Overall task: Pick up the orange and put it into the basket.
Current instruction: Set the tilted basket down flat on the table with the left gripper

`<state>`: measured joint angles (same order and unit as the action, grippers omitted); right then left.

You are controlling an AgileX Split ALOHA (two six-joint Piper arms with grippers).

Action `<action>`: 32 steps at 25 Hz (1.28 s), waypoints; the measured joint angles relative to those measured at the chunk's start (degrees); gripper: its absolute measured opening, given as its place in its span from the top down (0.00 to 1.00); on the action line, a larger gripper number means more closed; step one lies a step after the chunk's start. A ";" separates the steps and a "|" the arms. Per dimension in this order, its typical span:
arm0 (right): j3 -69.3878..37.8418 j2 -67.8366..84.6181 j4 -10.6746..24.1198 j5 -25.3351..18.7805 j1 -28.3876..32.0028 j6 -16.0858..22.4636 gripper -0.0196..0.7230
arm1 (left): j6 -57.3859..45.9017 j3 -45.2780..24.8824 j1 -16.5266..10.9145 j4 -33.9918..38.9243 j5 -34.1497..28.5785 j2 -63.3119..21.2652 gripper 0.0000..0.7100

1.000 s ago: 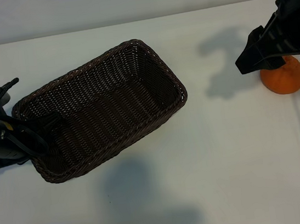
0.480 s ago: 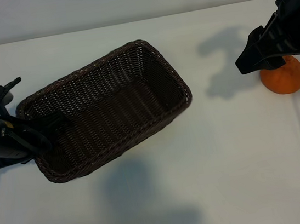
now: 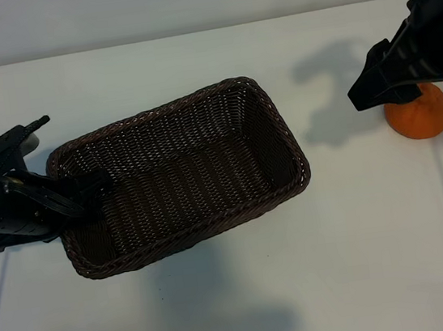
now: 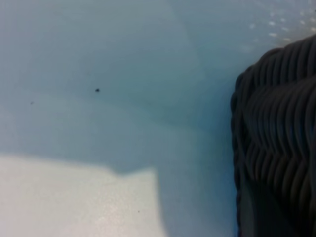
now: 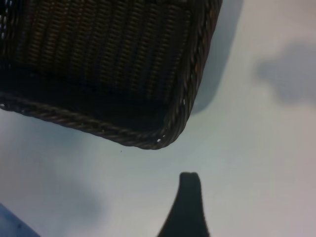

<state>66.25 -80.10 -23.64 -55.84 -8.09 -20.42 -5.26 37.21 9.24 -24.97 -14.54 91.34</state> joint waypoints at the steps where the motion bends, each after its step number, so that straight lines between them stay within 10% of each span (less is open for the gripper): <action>1: 0.00 0.00 0.05 -0.08 0.00 0.00 0.17 | 0.00 -0.05 0.00 0.00 -0.07 -0.43 0.80; 14: 0.00 0.00 0.05 -0.51 0.00 0.00 0.17 | 3.69 -0.50 -10.84 0.96 -6.26 -13.79 0.80; 32: 0.00 0.00 0.05 -0.51 0.00 0.00 0.17 | 11.50 15.86 -11.35 1.24 -21.02 -12.49 0.80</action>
<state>66.25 -80.10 -23.59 -56.35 -8.09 -20.42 6.24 53.07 -2.11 -23.73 -35.56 78.86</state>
